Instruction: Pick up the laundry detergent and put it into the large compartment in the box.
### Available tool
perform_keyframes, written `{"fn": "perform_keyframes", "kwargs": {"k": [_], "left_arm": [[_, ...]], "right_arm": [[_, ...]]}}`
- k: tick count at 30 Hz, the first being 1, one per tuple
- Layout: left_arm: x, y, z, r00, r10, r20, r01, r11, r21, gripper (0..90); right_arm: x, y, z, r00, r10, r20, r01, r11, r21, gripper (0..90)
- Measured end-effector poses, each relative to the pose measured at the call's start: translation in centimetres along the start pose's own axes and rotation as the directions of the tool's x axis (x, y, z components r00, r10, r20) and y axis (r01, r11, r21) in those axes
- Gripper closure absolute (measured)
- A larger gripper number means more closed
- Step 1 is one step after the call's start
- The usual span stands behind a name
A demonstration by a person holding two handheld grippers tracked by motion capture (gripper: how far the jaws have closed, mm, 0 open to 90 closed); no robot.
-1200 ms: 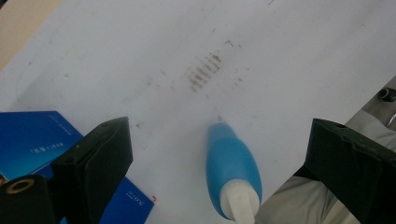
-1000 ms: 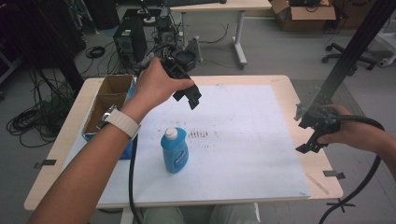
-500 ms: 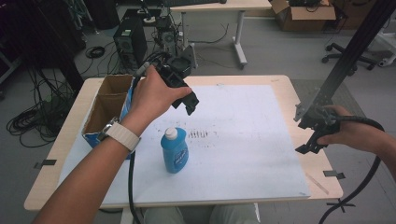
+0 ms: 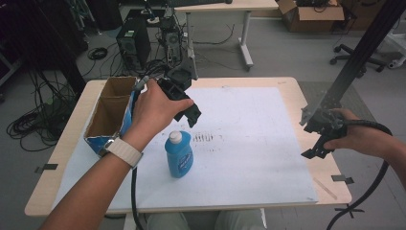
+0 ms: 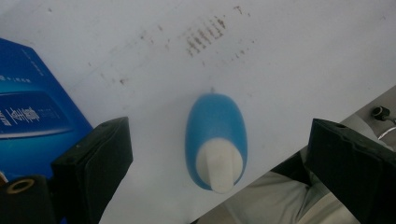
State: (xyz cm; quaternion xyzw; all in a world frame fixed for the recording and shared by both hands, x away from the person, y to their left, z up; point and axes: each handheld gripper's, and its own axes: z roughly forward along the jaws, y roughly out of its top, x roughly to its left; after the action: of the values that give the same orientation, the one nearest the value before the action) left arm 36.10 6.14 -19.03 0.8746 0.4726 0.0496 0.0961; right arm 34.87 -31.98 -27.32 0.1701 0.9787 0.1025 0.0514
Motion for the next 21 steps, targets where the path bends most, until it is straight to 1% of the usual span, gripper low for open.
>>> {"fn": "perform_keyframes", "kwargs": {"k": [3,10,13,14,19,21], "left_arm": [[-0.1,-0.2,0.2,0.9999,-0.005,0.009,0.005,1.0,0.005,7.7],[-0.4,-0.7,0.9,0.9999,-0.01,0.01,0.01,0.9994,0.034,7.7],[-0.3,-0.9,1.1,0.9999,-0.014,0.009,0.014,0.999,0.042,7.7],[-0.3,-1.0,1.3,0.9999,-0.011,0.01,0.011,0.9986,0.052,7.7],[-0.2,-1.3,1.8,0.9996,-0.024,0.013,0.023,0.9978,0.062,7.7],[-0.2,-1.4,2.1,0.9996,-0.023,0.016,0.022,0.9976,0.066,7.7]], "right_arm": [[0.0,0.0,0.0,1.0,0.0,0.0,0.0,1.0,0.0,10.5],[0.2,0.1,0.1,1.0,-0.003,-0.001,0.003,1.0,-0.001,10.5],[0.2,0.2,0.2,1.0,-0.003,-0.001,0.003,1.0,-0.001,10.5],[0.2,0.2,0.2,1.0,-0.005,-0.003,0.005,1.0,-0.001,10.5],[0.2,0.2,0.4,1.0,-0.006,-0.004,0.006,1.0,0.001,10.5],[0.3,0.3,0.4,1.0,-0.007,-0.004,0.007,1.0,0.0,10.5]]}}
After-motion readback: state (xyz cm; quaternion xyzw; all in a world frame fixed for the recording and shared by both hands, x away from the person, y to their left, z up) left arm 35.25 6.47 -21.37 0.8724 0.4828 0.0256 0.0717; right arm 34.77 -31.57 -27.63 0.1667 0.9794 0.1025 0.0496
